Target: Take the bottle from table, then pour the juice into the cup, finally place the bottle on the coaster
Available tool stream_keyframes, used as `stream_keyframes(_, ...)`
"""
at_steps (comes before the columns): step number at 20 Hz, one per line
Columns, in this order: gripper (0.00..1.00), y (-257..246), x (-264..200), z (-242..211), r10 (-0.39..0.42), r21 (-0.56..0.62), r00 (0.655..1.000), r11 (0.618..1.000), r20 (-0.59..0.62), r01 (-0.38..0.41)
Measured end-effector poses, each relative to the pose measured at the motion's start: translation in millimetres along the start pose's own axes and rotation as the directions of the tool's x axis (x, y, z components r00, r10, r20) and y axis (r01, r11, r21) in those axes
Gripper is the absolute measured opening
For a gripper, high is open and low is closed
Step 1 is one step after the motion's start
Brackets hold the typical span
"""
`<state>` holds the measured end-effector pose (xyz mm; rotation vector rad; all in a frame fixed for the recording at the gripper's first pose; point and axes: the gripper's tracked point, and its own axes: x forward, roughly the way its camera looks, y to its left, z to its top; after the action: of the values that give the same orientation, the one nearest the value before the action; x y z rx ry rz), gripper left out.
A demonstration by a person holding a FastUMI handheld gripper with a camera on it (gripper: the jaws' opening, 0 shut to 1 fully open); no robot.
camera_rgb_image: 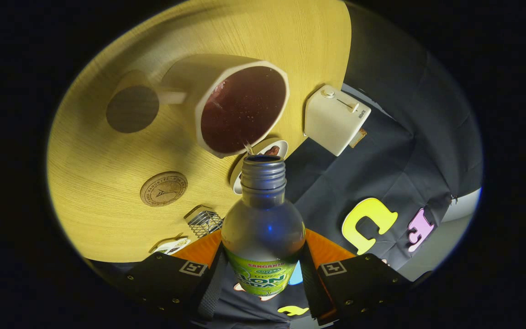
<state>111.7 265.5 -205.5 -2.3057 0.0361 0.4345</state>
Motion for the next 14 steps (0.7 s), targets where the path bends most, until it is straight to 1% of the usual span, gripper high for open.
stream_keyframes(14, 0.75, 10.7, -0.3, 4.4, 0.023, 0.028, 1.000, 0.999, 0.011, -0.024)
